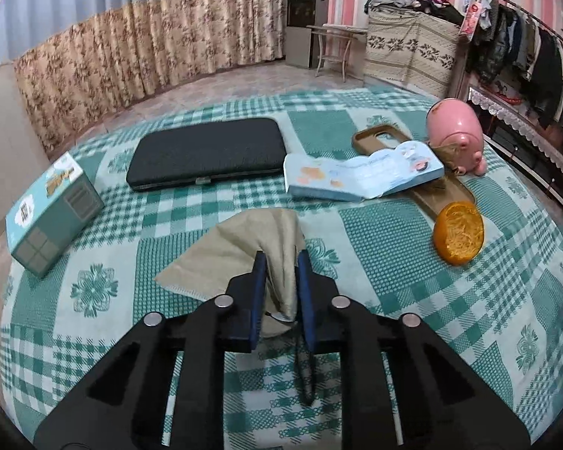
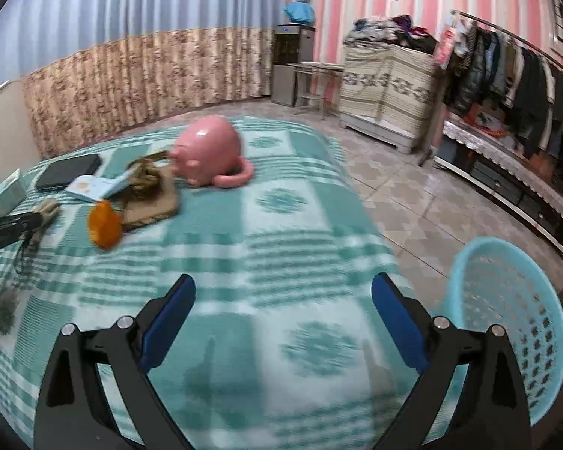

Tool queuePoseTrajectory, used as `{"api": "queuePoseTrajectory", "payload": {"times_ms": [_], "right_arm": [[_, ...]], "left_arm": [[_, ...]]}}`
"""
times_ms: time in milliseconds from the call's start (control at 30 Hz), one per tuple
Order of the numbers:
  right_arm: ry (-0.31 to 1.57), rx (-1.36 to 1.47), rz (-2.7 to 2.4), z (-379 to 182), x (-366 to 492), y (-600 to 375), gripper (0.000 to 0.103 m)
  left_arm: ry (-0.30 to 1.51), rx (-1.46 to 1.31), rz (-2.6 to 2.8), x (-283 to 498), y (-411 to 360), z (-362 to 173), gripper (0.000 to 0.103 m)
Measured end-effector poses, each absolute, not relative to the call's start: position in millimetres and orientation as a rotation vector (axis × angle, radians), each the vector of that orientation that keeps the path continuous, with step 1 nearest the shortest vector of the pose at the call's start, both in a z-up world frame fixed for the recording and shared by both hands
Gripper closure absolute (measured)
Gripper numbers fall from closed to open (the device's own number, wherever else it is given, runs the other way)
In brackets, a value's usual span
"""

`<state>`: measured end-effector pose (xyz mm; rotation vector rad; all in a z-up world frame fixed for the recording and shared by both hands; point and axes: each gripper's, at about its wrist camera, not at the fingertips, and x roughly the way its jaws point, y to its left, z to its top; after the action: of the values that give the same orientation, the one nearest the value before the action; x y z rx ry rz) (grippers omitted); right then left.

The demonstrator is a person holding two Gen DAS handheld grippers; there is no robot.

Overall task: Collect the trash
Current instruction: 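Grasp the beige cloth with the left tool, then grasp the orange peel with the right tool while the left tool holds the cloth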

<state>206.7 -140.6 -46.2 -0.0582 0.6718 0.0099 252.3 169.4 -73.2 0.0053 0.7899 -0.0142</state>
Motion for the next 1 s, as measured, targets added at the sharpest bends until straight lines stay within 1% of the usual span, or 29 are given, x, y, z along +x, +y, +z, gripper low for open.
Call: {"api": "queuePoseTrajectory", "payload": {"times_ms": [133, 400, 500, 600, 633, 667, 700, 767, 867, 1000], "right_arm": [[0.670, -0.056, 0.073, -47.9, 219.4, -104.6, 0.010], [0.719, -0.060, 0.184, -63.6, 249.4, -24.7, 0.010], [0.749, -0.086, 0.161, -71.4, 263.1, -9.6, 0.010], [0.779, -0.064, 0.174, -75.3, 274.9, -3.8, 0.013], [0.784, -0.064, 0.182, -76.2, 276.5, -1.6, 0.022], [0.794, -0.070, 0.199, -77.6, 277.9, 2.3, 0.035], [0.803, -0.075, 0.216, -79.2, 278.7, 5.2, 0.042], [0.817, -0.078, 0.267, -81.3, 277.5, 8.9, 0.064], [0.801, -0.047, 0.294, -76.1, 271.8, 2.1, 0.072], [0.771, -0.008, 0.289, -65.2, 260.8, -26.5, 0.074]], "left_arm": [[0.768, 0.030, -0.006, 251.3, 173.7, -68.5, 0.089], [0.767, -0.013, 0.028, 254.5, 198.9, -69.7, 0.089], [0.767, -0.034, 0.032, 254.9, 203.9, -70.7, 0.089], [0.765, -0.045, 0.033, 257.4, 209.6, -71.1, 0.089], [0.768, -0.053, 0.034, 257.9, 210.8, -71.2, 0.089], [0.768, -0.055, 0.034, 257.6, 211.1, -71.4, 0.089], [0.765, -0.055, 0.034, 257.0, 211.3, -71.5, 0.089], [0.765, -0.045, 0.032, 257.1, 207.5, -71.8, 0.090], [0.765, -0.037, 0.022, 256.1, 197.6, -68.8, 0.091], [0.743, -0.027, -0.002, 251.4, 177.2, -56.7, 0.091]]}}
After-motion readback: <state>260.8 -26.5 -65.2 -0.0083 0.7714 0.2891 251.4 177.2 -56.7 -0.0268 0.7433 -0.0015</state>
